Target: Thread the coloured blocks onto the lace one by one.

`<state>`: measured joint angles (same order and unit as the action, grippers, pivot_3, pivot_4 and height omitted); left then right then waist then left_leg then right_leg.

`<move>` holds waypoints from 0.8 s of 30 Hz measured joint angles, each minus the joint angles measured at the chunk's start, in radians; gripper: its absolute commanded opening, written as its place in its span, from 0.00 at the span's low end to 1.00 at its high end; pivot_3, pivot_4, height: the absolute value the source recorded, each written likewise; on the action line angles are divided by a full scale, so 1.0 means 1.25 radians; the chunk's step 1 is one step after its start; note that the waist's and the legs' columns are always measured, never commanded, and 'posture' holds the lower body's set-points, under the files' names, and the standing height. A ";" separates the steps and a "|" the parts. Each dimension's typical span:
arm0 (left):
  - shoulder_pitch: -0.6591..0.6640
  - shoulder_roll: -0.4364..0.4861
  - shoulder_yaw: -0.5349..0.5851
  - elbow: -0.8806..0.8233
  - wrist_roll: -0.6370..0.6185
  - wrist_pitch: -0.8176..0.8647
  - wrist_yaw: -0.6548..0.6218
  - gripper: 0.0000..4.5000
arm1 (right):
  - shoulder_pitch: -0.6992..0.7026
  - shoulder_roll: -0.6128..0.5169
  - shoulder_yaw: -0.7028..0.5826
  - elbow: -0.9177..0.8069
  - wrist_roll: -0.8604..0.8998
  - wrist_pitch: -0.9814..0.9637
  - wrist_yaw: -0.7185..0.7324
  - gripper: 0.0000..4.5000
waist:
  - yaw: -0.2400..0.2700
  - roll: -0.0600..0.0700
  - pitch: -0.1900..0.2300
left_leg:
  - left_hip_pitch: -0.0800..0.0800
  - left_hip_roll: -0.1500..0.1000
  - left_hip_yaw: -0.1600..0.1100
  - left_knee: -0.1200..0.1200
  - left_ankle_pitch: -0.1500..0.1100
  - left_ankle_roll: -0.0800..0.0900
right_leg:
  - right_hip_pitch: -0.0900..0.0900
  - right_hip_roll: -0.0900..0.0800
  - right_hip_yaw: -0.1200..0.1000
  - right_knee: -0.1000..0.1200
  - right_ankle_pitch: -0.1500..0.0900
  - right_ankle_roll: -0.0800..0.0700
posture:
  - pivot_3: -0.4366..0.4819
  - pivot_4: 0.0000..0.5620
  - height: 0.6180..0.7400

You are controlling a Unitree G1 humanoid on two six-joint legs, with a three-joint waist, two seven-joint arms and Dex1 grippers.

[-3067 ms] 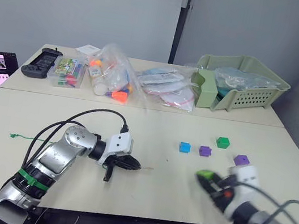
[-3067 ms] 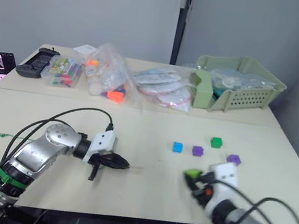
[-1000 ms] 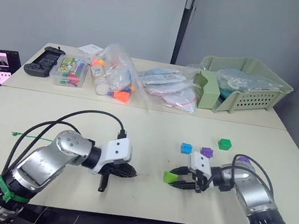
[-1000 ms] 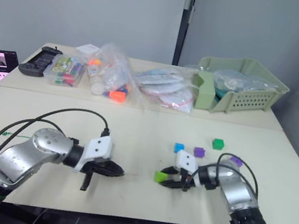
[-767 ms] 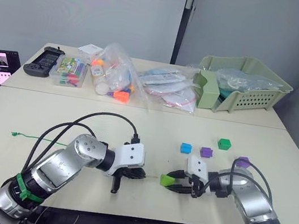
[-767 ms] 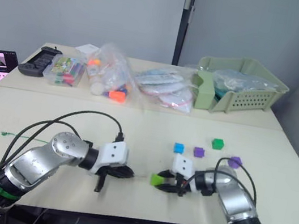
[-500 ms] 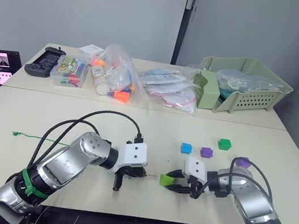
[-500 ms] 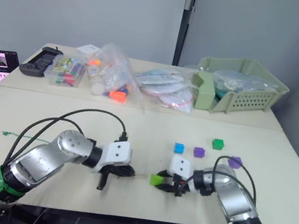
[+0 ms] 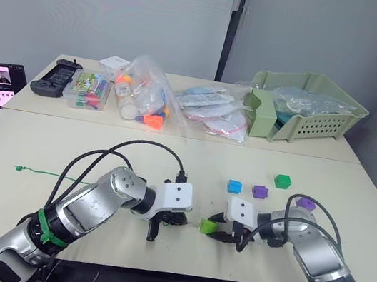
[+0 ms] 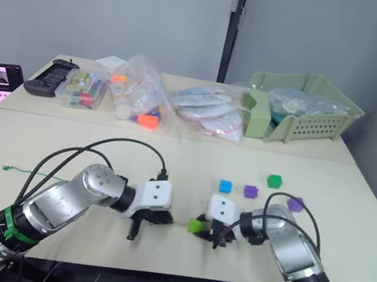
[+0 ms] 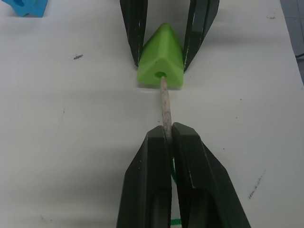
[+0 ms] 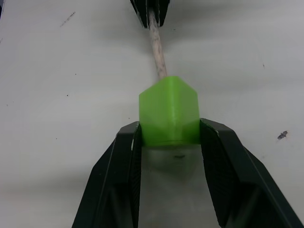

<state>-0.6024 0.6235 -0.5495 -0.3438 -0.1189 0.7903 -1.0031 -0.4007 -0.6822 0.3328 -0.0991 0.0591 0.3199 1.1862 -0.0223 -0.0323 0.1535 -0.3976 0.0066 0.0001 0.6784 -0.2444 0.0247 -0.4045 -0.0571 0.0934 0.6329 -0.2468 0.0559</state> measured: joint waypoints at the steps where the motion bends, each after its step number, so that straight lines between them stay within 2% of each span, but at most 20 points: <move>1: -0.003 -0.003 -0.002 0.003 0.001 0.000 0.001 0.00 | -0.003 0.001 0.003 0.000 -0.001 0.003 0.000 0.29 | 0.000 0.000 0.000 | 0.000 0.000 0.000 0.000 0.000 0.000 | 0.000 0.000 0.000 0.000 0.000 0.000 | 0.48 0.27 1.00; 10: -0.016 -0.055 -0.015 0.032 0.002 0.016 0.024 0.00 | -0.005 0.004 0.011 -0.041 -0.006 0.061 -0.016 0.29 | 0.001 0.000 0.000 | 0.000 0.000 0.000 0.000 0.000 0.000 | 0.000 0.000 0.000 0.000 0.000 0.000 | 0.48 0.27 1.00; 14: -0.016 -0.101 -0.010 0.074 -0.002 0.010 0.031 0.00 | -0.004 0.006 0.012 -0.053 -0.008 0.081 -0.027 0.29 | 0.003 0.000 0.000 | 0.000 0.000 0.000 0.000 0.000 0.000 | 0.000 0.000 0.000 0.000 0.000 0.000 | 0.48 0.27 1.00; 24: 0.018 -0.130 0.024 0.147 -0.012 -0.093 0.019 0.00 | 0.020 -0.006 -0.001 -0.088 -0.012 0.109 -0.046 0.29 | 0.009 0.000 0.000 | 0.000 -0.002 -0.001 0.001 0.000 0.000 | 0.001 -0.002 0.000 0.000 0.000 0.000 | 0.48 0.27 1.00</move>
<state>-0.5794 0.4609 -0.5201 -0.1601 -0.1337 0.6735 -0.9793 -0.3763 -0.6893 0.3318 -0.2085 0.0441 0.4562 1.1284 -0.0116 -0.0322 0.1533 -0.3977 0.0041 -0.0010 0.6800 -0.2442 0.0245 -0.4032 -0.0593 0.0932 0.6330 -0.2466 0.0564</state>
